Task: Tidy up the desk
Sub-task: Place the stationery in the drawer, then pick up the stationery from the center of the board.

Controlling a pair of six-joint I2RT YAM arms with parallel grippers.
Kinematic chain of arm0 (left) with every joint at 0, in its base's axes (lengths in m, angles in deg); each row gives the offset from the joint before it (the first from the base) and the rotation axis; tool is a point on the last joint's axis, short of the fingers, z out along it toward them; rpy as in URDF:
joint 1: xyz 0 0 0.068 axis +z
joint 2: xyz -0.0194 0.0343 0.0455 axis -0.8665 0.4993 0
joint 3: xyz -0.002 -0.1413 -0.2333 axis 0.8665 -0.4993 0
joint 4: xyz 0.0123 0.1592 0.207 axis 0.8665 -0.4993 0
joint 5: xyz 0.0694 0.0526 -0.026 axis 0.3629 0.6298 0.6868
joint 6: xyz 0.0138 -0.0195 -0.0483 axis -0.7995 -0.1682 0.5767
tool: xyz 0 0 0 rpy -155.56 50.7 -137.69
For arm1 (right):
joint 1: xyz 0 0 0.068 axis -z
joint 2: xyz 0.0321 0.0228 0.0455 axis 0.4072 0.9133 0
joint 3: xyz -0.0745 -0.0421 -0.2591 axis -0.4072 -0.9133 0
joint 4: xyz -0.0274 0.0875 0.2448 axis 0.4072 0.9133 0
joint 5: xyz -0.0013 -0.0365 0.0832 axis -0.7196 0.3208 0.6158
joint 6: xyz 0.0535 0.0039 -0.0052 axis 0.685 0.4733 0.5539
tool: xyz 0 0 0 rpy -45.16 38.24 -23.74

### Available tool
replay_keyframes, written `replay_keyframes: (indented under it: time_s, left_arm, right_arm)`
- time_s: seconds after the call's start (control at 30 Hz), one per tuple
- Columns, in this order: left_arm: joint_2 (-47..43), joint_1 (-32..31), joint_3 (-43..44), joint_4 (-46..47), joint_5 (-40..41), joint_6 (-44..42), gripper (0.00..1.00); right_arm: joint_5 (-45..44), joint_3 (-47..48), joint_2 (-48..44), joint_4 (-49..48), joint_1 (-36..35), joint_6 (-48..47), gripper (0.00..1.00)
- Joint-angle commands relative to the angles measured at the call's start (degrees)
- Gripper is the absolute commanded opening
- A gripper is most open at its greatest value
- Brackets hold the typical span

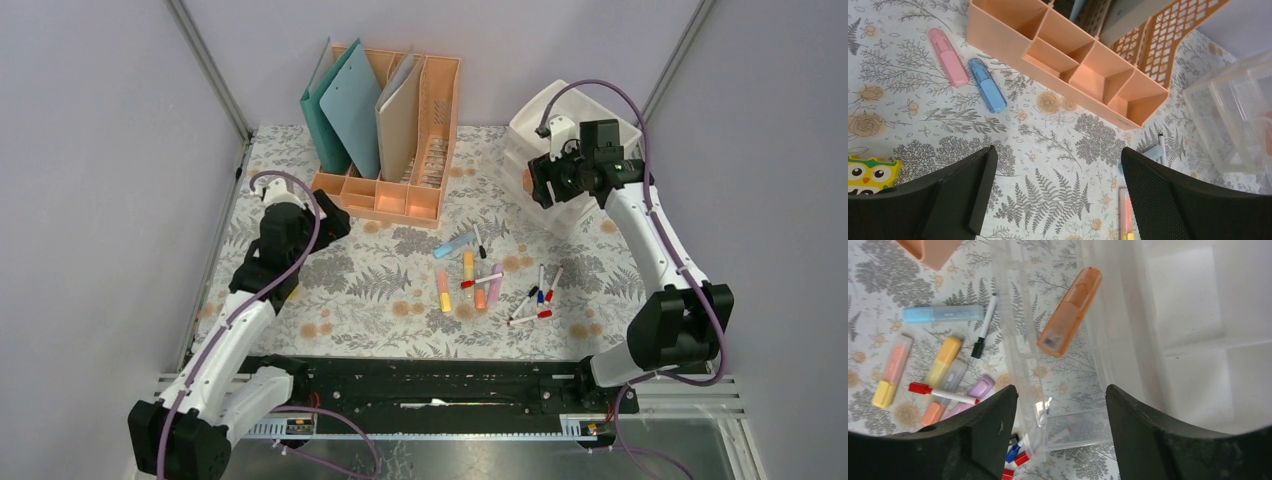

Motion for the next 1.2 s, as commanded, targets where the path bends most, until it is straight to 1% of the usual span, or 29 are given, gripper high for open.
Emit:
replay_keyframes:
  time_s: [0.0,0.1,0.17,0.3,0.47,0.67,0.83,0.9,0.97,1.03,1.1,1.17]
  left_arm:
    - [2.47,5.12,0.32,3.6,-7.66,2.08,0.99]
    - [5.06,9.54,0.37,4.64,-12.37,4.14,0.98]
    - [6.86,12.05,0.43,5.26,-14.49,5.51,0.96]
    - [11.18,15.24,1.61,4.5,-14.15,7.05,0.93]
    - [19.1,17.97,4.92,1.55,-12.86,7.9,0.92]
    - [28.7,19.54,11.09,-3.74,-10.64,6.5,0.92]
    - [33.88,19.97,14.35,-5.53,-3.71,6.35,0.92]
    - [37.72,20.27,17.32,-7.9,-2.21,6.43,0.91]
    - [41.57,20.37,20.93,-11.07,-1.8,5.82,0.88]
    - [45.27,20.53,24.4,-13.37,-1.9,5.16,0.87]
    - [48.5,20.72,27.44,-14.49,-2.58,4.21,0.82]
    - [51.02,21.0,29.85,-14.81,-3.1,3.92,0.82]
  right_arm:
    - [9.78,0.51,-3.31,0.04,1.3,1.98,0.76]
    - [20.33,-1.37,-5.15,0.33,2.78,3.06,0.8]
    - [25.99,-3.43,-6.75,0.25,3.26,3.21,0.81]
    - [31.96,-8.1,-9.59,-1.19,3.59,2.85,0.82]
    - [34.71,-12.99,-12.12,-3.85,4.27,3.58,0.83]
    - [36.32,-14.41,-12.41,-5.25,5.43,4.57,0.83]
    - [36.89,-14.72,-12.06,-5.81,5.88,4.88,0.84]
    - [37.02,-14.81,-12.03,-5.96,6.01,5.01,0.84]
    - [37.2,-14.98,-11.95,-6.06,6.18,5.1,0.84]
    - [37.26,-15.12,-11.91,-6.17,6.19,5.19,0.84]
    - [37.29,-15.25,-11.9,-6.26,6.23,5.23,0.84]
    - [37.35,-15.33,-11.94,-6.26,6.36,5.33,0.84]
